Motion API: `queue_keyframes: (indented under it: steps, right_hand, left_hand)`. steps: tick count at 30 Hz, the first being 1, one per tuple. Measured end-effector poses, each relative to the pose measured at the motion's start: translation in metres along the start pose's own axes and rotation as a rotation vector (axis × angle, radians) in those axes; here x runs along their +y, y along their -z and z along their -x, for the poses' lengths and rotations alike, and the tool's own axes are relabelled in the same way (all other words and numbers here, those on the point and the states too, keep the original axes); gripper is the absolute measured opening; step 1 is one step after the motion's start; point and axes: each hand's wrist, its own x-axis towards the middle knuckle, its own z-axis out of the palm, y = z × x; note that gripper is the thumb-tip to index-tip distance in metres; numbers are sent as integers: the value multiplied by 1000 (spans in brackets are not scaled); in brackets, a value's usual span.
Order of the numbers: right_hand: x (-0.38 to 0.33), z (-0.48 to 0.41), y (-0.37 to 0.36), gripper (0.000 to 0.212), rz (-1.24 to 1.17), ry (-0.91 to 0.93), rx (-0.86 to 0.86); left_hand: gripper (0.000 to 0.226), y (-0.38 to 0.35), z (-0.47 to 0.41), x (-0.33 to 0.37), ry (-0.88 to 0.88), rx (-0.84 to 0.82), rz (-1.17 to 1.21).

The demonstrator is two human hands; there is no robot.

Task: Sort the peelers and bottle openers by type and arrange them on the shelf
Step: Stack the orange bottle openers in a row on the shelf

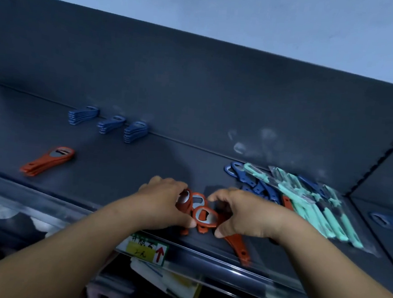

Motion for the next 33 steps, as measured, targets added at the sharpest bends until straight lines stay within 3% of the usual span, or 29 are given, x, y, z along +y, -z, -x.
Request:
queue_keyframes:
  steps: [6, 10, 14, 21, 25, 29, 33]
  right_hand:
    - [4, -6, -2, 42, 9, -35, 87]
    - [7, -14, -5, 26, -67, -80, 212]
    - [6, -20, -7, 8, -138, -137, 325]
    - [6, -15, -3, 14, -309, -233, 470]
    - [7, -6, -1, 9, -560, -312, 392]
    - [4, 3, -2, 17, -574, -415, 276]
    - [1, 9, -3, 31, -363, -480, 262]
  left_hand:
    - [93, 1, -11, -5, 9, 1, 53]
    - [68, 2, -24, -14, 56, 107, 29]
    - [26, 8, -26, -20, 114, 192, -125]
    - [12, 13, -26, -19, 1, 208, -307]
    - [5, 16, -28, -19, 1, 206, -326]
    - [6, 16, -27, -22, 18, 229, -236]
    - [12, 15, -28, -24, 79, 234, 54]
